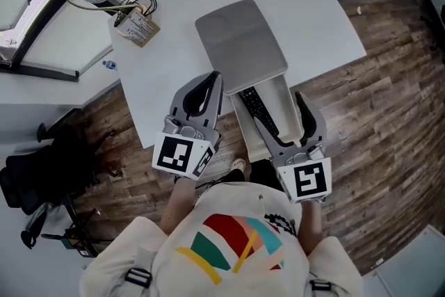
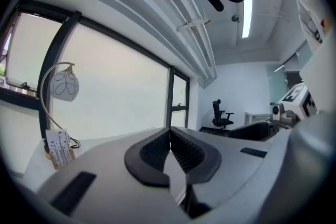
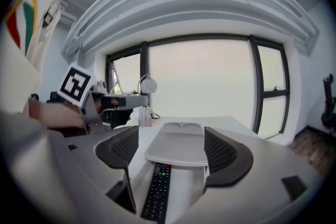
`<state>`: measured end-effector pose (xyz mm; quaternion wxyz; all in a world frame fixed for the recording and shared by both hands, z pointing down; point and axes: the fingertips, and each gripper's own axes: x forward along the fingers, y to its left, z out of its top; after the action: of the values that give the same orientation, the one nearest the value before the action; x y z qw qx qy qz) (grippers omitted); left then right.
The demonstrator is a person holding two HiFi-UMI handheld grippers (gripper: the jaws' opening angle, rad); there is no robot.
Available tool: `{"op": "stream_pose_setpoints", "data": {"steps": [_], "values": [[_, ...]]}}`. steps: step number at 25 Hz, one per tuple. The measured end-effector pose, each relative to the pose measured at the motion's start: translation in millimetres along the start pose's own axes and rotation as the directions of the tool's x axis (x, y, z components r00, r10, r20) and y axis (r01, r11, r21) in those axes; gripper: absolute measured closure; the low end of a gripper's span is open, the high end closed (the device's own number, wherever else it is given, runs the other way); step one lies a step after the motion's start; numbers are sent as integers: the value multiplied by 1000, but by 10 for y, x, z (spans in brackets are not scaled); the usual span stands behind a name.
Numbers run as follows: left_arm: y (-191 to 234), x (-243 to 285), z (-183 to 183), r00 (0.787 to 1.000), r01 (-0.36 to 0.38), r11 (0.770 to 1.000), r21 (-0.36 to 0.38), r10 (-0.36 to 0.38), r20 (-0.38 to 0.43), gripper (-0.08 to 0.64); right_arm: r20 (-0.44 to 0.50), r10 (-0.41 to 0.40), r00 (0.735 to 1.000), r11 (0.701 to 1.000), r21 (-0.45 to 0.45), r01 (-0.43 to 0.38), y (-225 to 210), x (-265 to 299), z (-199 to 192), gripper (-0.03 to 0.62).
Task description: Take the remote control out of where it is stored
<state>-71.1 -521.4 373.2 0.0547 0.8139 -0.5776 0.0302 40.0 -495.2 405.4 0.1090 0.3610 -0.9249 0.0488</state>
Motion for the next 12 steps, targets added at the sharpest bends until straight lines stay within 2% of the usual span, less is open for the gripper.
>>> {"op": "stream_pose_setpoints", "data": {"steps": [2,3,7,9,12], "values": [[30,139,14,1000,0,1000,14,0,-3,551,-30,19,999,996,-90,-22,23,124,-58,227],[42,202,20,1000,-3,1000,22,3,-3,551,-44,29,999,995,-99,-33,22,167,-76,227],[27,360,90,1000,-11,999,50,9,23,551,-26,43,999,999,-19,-44,-104,239,-15,227],[24,391,110,999,-11,999,52,9,38,551,-5,26,1000,999,23,-26,-213,270,42,227],[61,391,82,999,-9,999,37,8,38,551,-26,-1,1000,999,41,2,-302,334,48,227]]}}
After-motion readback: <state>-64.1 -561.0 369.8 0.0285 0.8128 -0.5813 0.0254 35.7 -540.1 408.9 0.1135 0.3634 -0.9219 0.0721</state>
